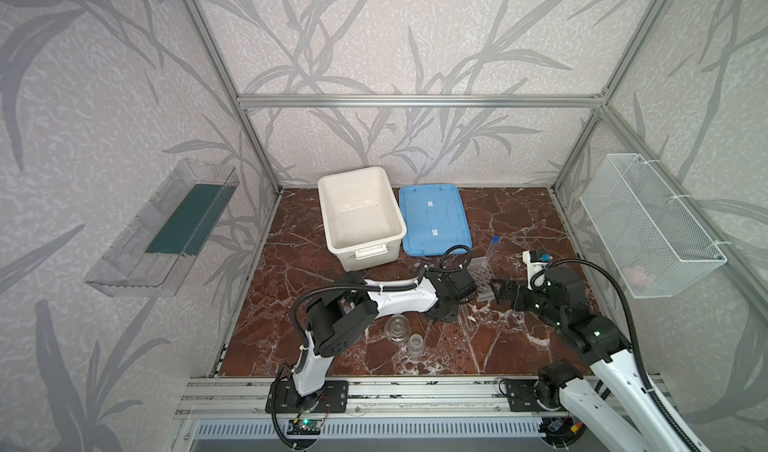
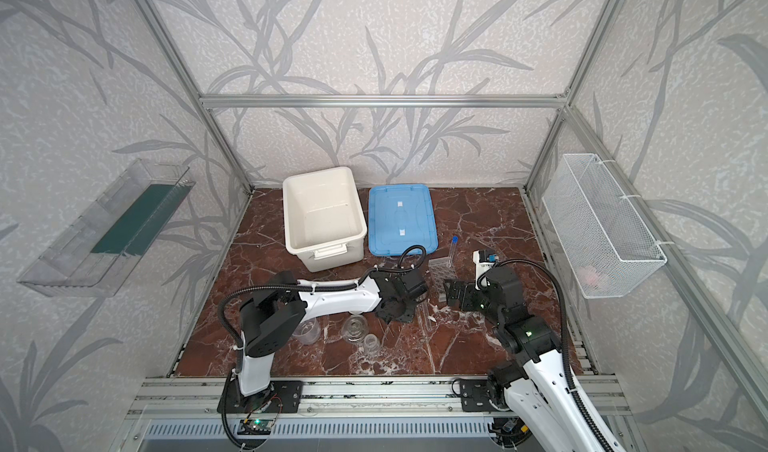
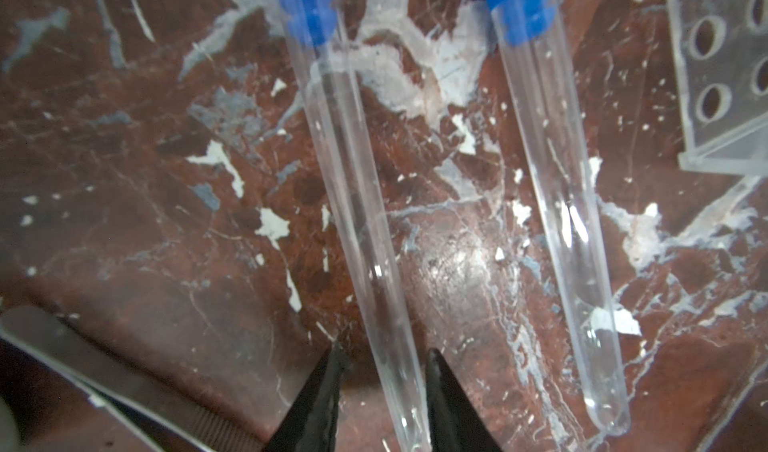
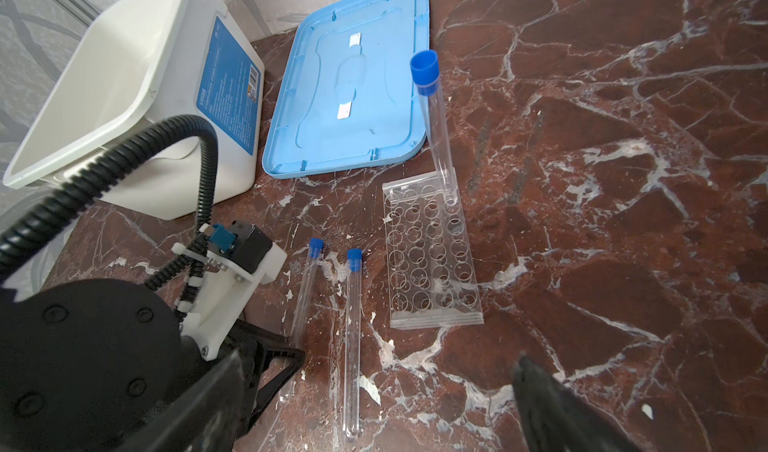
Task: Organize the chemistry lab equipment
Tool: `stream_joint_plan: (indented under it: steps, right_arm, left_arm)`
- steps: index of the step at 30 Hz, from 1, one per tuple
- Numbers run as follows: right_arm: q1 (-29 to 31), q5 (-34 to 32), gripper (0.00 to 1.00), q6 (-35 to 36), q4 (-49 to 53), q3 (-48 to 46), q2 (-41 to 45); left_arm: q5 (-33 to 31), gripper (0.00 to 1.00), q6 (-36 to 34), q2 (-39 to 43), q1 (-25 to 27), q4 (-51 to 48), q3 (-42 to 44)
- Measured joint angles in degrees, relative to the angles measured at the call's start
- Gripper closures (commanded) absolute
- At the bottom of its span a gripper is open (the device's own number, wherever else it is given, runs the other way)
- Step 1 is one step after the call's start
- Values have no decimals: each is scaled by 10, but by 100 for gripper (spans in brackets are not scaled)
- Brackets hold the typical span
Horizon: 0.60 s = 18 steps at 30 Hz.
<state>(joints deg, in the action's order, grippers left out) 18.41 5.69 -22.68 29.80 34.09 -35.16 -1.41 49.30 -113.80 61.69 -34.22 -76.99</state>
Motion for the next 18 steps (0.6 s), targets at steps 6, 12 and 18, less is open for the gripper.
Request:
stream_joint_plan:
  steps: [6, 12, 18]
  right_arm:
    - [0, 0, 0, 0, -1, -6, 0]
    - [0, -6, 1, 9, -1, -6, 1]
    - [0, -7, 0, 15, -2, -6, 0]
  left_arm:
    - [0, 69, 0, -1, 3, -10, -3]
    - [0, 75, 2, 0, -9, -8, -1]
    - [1, 76, 2, 18, -19, 38, 31]
